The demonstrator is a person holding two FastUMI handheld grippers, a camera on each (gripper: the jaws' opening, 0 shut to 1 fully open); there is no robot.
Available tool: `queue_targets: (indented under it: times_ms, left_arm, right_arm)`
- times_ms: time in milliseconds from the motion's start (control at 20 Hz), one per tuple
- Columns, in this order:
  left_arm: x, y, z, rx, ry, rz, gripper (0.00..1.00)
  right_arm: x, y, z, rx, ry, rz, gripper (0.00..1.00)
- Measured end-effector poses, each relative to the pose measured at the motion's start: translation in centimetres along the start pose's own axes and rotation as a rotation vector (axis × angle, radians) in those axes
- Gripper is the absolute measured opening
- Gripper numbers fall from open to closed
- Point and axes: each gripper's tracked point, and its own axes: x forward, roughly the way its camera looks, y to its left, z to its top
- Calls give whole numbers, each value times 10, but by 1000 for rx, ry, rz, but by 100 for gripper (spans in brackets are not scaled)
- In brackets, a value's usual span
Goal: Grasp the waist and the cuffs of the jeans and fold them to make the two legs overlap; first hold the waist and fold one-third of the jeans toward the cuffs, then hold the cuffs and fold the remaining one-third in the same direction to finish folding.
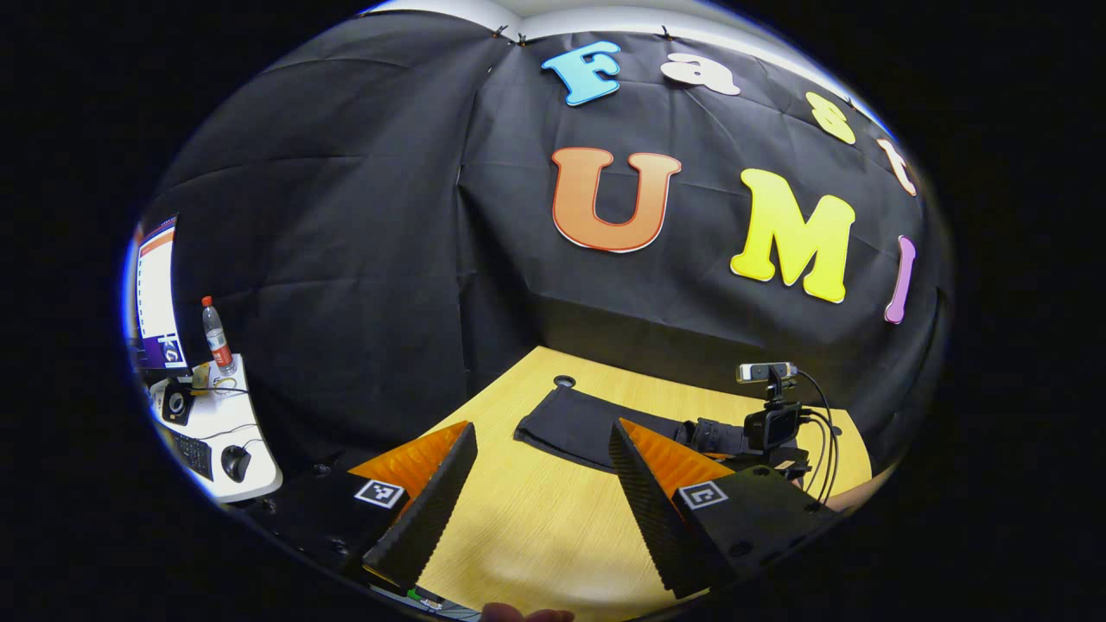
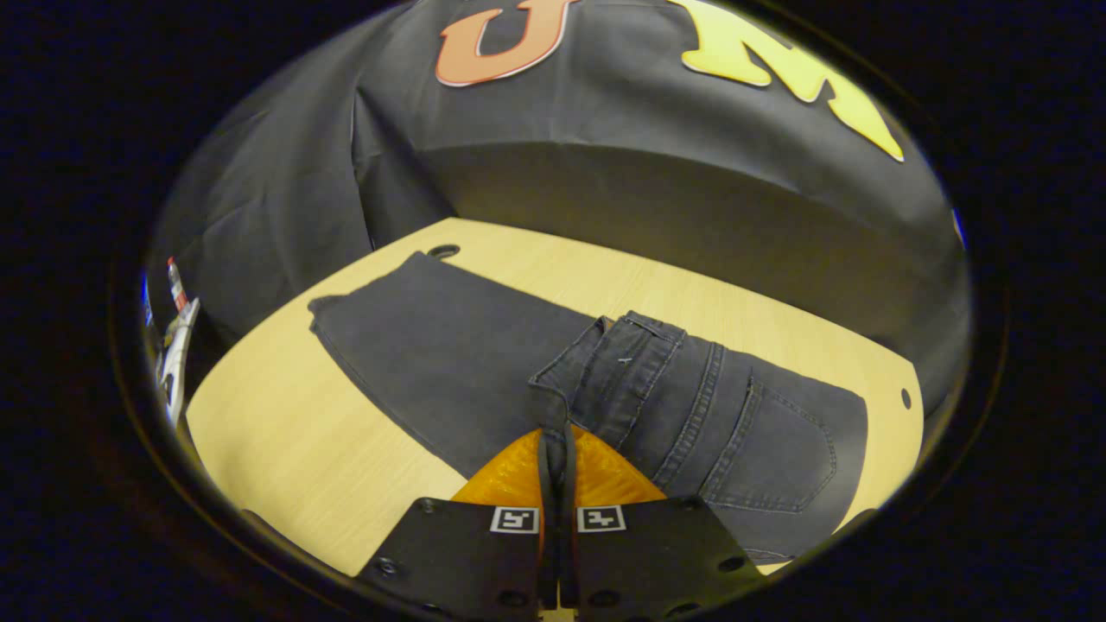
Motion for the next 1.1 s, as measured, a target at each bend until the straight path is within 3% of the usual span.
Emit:
queue_targets:
  times_ms: [100, 200, 250, 350, 500, 800, 950, 1100]
  left_arm:
    - [-1, 8, -5, -21, 15, 12, 99]
    - [4, 13, -11, -45, 24, 19, 99]
    - [7, 15, -16, -59, 42, 18, 99]
    - [15, 18, -17, -78, 47, 6, 99]
    - [38, 13, -27, -146, 74, -48, 99]
    - [101, -10, -60, -360, 175, -189, 99]
    - [133, -23, -74, -552, 235, -244, 99]
    - [164, -26, -90, -721, 280, -252, 99]
  right_arm:
    - [-1, 10, -4, -2, 8, 46, 8]
    - [-4, 21, -2, 10, 12, 101, 28]
    - [-8, 24, -2, 18, 20, 120, 29]
    - [-32, 38, 8, 50, 20, 204, 58]
    - [-85, 37, 32, 51, -30, 236, 100]
    - [-208, -13, 78, 25, -167, 193, 100]
    - [-259, -53, 89, 50, -210, 122, 99]
    - [-290, -92, 87, 102, -223, 47, 100]
